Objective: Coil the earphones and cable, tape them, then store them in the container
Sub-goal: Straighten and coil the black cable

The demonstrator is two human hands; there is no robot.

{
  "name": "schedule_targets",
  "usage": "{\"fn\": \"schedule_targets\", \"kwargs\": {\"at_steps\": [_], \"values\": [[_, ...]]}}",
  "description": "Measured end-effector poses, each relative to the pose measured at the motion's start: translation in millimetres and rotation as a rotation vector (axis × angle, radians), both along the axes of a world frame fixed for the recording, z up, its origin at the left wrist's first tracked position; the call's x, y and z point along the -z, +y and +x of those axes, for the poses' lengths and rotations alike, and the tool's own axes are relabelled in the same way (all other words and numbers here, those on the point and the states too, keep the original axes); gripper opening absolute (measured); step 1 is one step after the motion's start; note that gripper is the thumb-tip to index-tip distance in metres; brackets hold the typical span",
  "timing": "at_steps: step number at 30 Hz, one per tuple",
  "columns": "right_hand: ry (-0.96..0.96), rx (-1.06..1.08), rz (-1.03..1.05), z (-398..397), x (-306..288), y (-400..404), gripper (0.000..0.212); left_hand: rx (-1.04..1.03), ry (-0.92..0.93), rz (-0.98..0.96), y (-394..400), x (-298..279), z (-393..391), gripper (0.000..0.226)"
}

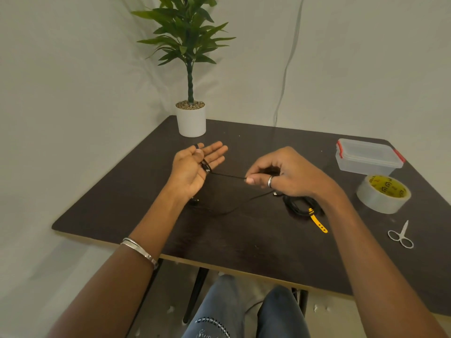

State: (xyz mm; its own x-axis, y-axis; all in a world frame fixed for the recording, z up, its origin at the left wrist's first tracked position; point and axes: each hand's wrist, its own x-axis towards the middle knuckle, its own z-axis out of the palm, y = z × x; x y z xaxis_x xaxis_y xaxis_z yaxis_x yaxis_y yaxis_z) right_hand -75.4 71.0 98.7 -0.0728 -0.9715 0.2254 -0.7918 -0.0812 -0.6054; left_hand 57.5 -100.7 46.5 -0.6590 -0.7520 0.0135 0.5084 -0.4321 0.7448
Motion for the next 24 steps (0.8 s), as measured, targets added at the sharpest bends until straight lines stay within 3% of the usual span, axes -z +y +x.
{"fn": "schedule_targets", "kwargs": {"at_steps": [2, 5, 9, 13, 18, 22, 24], "values": [[-0.005, -0.011, -0.001, -0.1, 1.4, 0.3, 0.007, -0.002, -0.016, -0.001, -1.6, 0.1, 1.7, 0.022], [-0.008, 0.018, -0.064, -1.4, -1.1, -2.4, 0.007, 0.079, -0.174, -0.208, 7.9, 2.8, 3.9, 0.026], [-0.015, 0.104, -0.175, -13.0, -9.3, -17.3, 0.010, 0.383, -0.291, -0.471, 31.7, 4.5, 7.9, 0.035], [-0.103, 0.124, -0.255, -23.1, -3.6, -30.7, 0.006, 0.623, -0.226, -0.489, 45.3, -2.0, 7.8, 0.036], [-0.178, 0.189, -0.400, -32.4, 10.8, -35.5, 0.018, 0.650, -0.291, -0.585, 38.2, -3.3, 8.6, 0.035], [-0.243, 0.195, -0.404, -33.9, 26.7, -42.9, 0.004, 0.773, -0.056, -0.405, 41.4, -11.0, 10.3, 0.042], [-0.259, 0.199, -0.379, -30.5, 44.1, -44.9, 0.022, 0.712, 0.077, -0.323, 45.5, -16.8, 7.4, 0.043]]}}
